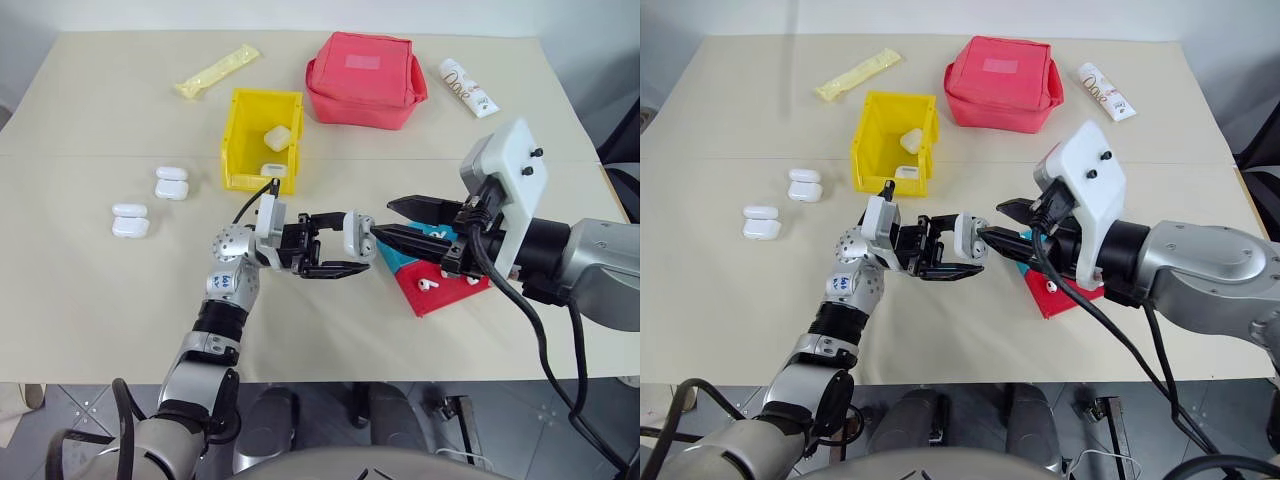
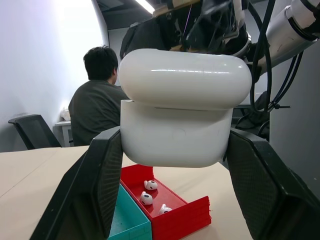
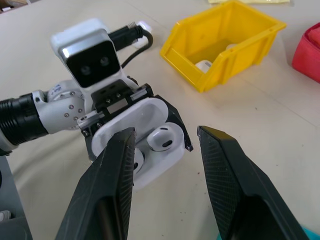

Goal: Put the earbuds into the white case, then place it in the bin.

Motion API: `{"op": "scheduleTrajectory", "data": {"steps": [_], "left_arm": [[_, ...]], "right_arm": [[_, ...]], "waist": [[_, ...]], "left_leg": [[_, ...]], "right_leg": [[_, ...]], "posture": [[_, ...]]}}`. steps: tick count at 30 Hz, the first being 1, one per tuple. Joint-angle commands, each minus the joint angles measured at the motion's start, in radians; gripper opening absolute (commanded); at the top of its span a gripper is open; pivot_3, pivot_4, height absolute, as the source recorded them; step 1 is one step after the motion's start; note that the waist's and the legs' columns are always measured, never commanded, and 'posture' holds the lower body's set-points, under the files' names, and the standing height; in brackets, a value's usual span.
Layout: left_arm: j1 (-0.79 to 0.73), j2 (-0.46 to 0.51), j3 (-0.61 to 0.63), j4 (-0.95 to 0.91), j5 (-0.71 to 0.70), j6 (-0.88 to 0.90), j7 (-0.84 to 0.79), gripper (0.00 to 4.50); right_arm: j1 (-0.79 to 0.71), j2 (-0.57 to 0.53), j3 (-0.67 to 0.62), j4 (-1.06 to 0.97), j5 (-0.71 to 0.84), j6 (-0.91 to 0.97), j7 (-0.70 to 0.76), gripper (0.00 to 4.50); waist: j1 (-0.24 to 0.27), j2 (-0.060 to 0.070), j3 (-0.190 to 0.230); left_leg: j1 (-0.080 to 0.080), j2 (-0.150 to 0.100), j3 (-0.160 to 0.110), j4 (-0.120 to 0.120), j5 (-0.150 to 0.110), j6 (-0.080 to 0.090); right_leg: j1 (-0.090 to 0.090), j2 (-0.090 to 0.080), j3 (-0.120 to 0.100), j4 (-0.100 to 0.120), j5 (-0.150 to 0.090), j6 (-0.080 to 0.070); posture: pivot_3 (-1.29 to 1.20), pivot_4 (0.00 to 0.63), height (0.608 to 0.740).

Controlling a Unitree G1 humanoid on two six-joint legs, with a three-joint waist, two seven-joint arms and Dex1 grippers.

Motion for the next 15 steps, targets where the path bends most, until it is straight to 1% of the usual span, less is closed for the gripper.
{"op": "scheduleTrajectory", "data": {"steps": [1,7,8,9,13,15], "left_arm": [[-0.006,-0.001,0.002,-0.025,-0.006,-0.012,0.002,2.76],[-0.021,0.016,-0.025,-0.002,0.059,-0.032,0.03,2.76],[-0.028,0.021,-0.032,0.003,0.079,-0.037,0.045,2.76],[-0.036,0.025,-0.037,0.009,0.097,-0.044,0.063,2.76],[-0.076,0.039,-0.067,0.035,0.182,-0.066,0.139,2.76],[-0.096,0.046,-0.08,0.038,0.224,-0.078,0.182,2.76]], "right_arm": [[-0.038,0.011,-0.001,0.004,-0.035,-0.019,0.027,2.04],[-0.143,0.025,0.053,0.038,-0.087,0.023,0.079,2.04],[-0.166,0.02,0.061,0.043,-0.096,0.034,0.096,1.65],[-0.187,0.017,0.068,0.047,-0.105,0.046,0.114,1.47],[-0.293,0.017,0.133,0.069,-0.174,0.117,0.207,0.04],[-0.347,0.026,0.178,0.081,-0.218,0.16,0.253,0.01]], "waist": [[0.0,0.0,0.0],[-0.001,0.0,0.0],[-0.001,0.0,0.0],[-0.001,0.0,0.0],[-0.001,0.0,0.0],[-0.002,0.0,0.0]], "left_leg": [[0.0,0.0,0.0,0.0,0.0,0.0],[0.0,0.0,0.0,0.0,0.0,0.0],[0.0,0.0,0.0,0.0,0.0,0.0],[0.0,0.0,0.0,0.0,0.0,0.0],[-0.001,0.0,-0.001,0.0,0.0,0.0],[-0.001,0.0,0.0,0.0,0.0,0.0]], "right_leg": [[0.0,0.0,0.0,0.0,0.0,0.0],[0.0,0.0,0.0,0.0,0.0,0.0],[0.0,0.0,0.0,0.0,0.0,0.0],[0.0,0.0,0.0,0.0,0.0,0.0],[0.0,0.0,0.0,0.0,0.0,0.0],[-0.002,0.0,0.001,0.0,0.001,0.0]], "posture": [[0.0,0.15,0.74],[0.0,0.15,0.74],[0.0,0.15,0.74],[0.0,0.15,0.74],[0.0,0.15,0.74],[0.0,0.15,0.74]]}}
